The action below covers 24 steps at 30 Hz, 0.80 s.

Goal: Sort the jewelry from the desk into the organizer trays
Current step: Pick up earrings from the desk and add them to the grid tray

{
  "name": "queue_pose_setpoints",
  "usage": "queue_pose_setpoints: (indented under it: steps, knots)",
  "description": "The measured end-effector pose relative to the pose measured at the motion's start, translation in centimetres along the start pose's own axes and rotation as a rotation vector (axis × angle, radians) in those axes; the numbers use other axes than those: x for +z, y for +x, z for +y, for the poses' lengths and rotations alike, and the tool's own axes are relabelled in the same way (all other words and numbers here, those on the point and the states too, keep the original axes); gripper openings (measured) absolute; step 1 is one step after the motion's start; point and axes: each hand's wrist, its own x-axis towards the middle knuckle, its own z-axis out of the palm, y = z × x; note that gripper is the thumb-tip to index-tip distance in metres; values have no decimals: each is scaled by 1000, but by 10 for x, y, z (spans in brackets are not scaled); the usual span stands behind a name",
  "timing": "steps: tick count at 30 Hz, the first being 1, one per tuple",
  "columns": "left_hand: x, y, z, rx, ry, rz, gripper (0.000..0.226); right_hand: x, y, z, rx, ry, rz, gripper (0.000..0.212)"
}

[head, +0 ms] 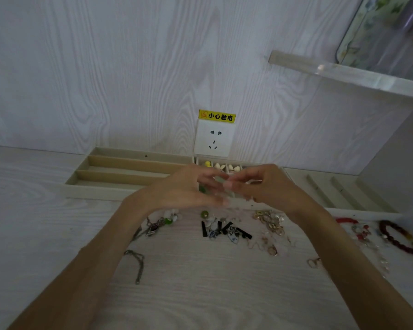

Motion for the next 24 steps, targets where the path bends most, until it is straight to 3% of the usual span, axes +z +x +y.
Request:
queue_pose_setpoints:
  steps: [5, 12, 17, 21, 24]
  knots:
    - [1, 4, -5, 39, -162, 189, 15, 14, 13, -7, 28, 205, 92, 19]
    - [-7, 6, -14, 84, -232, 306, 22, 26, 31, 3, 141, 451, 101, 17]
    - [-1, 13, -30, 56, 153, 350, 24, 26, 34, 12, 198, 142, 48, 15]
    - [3, 14, -35, 46, 397, 336, 28, 21, 36, 20, 18, -125, 62, 2]
    - [3, 11, -32, 9, 470, 305, 28, 13, 38, 21, -92, -221, 70, 9]
